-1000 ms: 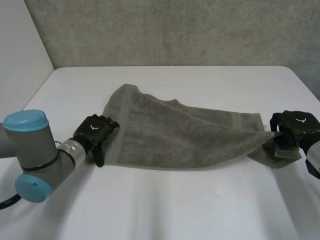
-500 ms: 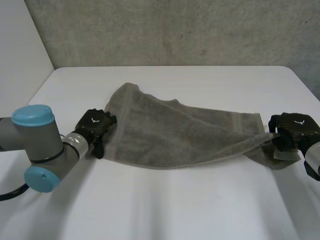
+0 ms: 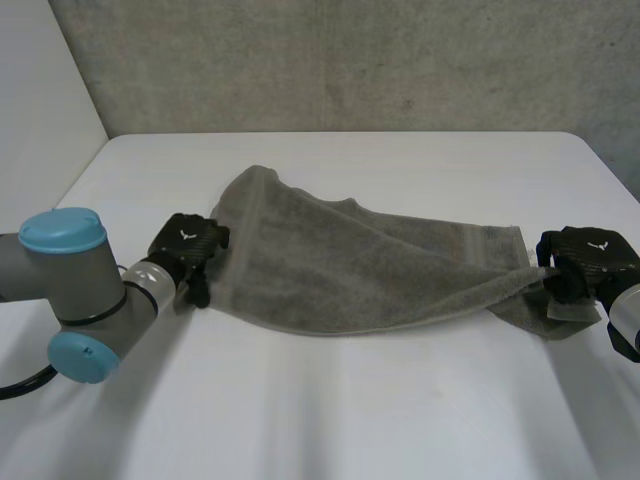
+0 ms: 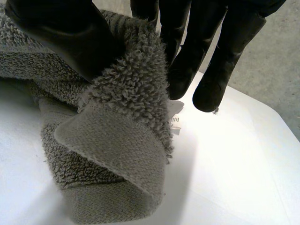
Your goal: Fold the towel.
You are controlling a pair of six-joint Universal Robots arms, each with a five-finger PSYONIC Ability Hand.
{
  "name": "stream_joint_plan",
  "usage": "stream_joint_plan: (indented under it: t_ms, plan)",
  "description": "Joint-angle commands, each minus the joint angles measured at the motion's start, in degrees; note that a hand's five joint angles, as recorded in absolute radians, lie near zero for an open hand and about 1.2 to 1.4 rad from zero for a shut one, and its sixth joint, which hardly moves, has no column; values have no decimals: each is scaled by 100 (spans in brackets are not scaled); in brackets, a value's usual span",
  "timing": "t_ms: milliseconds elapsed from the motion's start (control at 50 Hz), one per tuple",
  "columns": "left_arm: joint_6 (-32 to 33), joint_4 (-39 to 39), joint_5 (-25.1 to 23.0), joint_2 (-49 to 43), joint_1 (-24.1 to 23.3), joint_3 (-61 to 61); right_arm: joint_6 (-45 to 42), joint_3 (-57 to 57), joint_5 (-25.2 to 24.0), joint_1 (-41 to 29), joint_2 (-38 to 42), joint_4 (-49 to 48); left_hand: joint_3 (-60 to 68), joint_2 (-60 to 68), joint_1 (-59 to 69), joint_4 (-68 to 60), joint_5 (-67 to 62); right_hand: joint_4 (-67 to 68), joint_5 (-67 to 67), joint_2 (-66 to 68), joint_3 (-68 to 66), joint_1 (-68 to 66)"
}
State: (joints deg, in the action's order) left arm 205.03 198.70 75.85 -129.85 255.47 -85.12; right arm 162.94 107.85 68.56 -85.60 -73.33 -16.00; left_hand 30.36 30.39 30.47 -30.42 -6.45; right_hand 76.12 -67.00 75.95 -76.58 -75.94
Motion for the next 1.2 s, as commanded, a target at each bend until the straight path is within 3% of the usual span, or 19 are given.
stream_joint_plan:
  t_ms: [20, 420, 480, 740, 780, 880, 920, 960, 1200]
  plan:
    - [-323, 186, 0, 65, -6, -40, -8, -1, 0, 0, 3, -9, 425, 422, 414, -418, -1816, 388, -300, 405, -342, -406]
    - [-332, 564, 0, 118, 3, -234, -8, 8, 0, 0, 11, -9, 38, 35, 27, -31, -1429, 388, -300, 405, -342, -406]
    - [-332, 555, -18, 109, -6, -260, -8, 8, 0, -9, 11, -9, 560, 556, 549, -553, -1951, 388, -300, 405, -342, -406]
    - [-341, 555, -62, 144, 3, -365, -8, 8, 0, -9, 82, 0, 4930, 4926, 4919, -4923, -6321, 388, -300, 405, -342, -406]
    - [-341, 547, -70, 136, 3, -365, -16, 8, 0, -9, 82, -9, 4964, 4961, 4953, -4957, -6355, 388, -300, 405, -342, -406]
    - [-324, 512, -88, 118, 3, -374, -17, 8, 0, -18, 82, 0, 4597, 4593, 4586, -4590, -5988, 388, -300, 405, -342, -406]
    - [-315, 512, -79, 109, -15, -374, -17, 8, 0, -18, 82, 0, 2054, 2051, 2043, -2048, -3445, 388, -300, 405, -342, -406]
    - [-306, 512, -70, 109, -23, -383, -17, 8, 0, -18, 82, 0, 1474, 1470, 1463, -1467, -2865, 388, -300, 405, -342, -406]
    - [-367, 783, -26, 338, 3, -594, -17, 16, 0, -18, 82, 0, 1350, 1347, 1339, -1343, -2741, 388, -300, 405, -342, -406]
